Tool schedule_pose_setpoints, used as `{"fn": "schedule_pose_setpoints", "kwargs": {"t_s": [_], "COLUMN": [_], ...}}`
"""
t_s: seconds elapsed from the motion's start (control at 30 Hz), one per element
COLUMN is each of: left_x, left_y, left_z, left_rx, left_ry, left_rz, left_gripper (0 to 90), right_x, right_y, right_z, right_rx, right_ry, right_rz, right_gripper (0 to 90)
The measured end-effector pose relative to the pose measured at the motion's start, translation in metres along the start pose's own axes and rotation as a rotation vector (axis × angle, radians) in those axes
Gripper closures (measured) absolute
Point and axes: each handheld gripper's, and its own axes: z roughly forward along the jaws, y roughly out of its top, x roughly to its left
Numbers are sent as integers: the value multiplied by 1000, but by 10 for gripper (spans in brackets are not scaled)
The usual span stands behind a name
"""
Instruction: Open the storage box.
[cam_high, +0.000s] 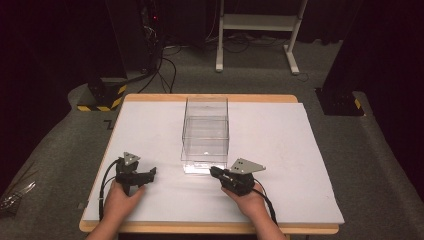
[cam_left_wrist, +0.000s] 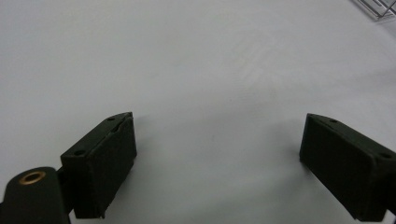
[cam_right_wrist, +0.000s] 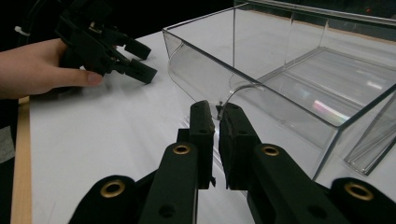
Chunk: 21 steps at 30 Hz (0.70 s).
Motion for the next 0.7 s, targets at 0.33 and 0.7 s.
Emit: {"fn": "schedule_pose_setpoints", "kwargs": {"t_s": [0.33, 0.7], "left_x": [0, 0], "left_y": [0, 0], "left_z": [0, 0], "left_rx": [0, -3], "left_ry": [1, 2], "left_rz": [2, 0], "left_gripper": [112, 113], "right_x": [9, 17], "right_y": [-8, -13], "right_z": [-12, -22], "right_rx": [18, 21], "right_ry": [7, 36], "right_rz": [2, -4], "right_gripper": [842, 845]}}
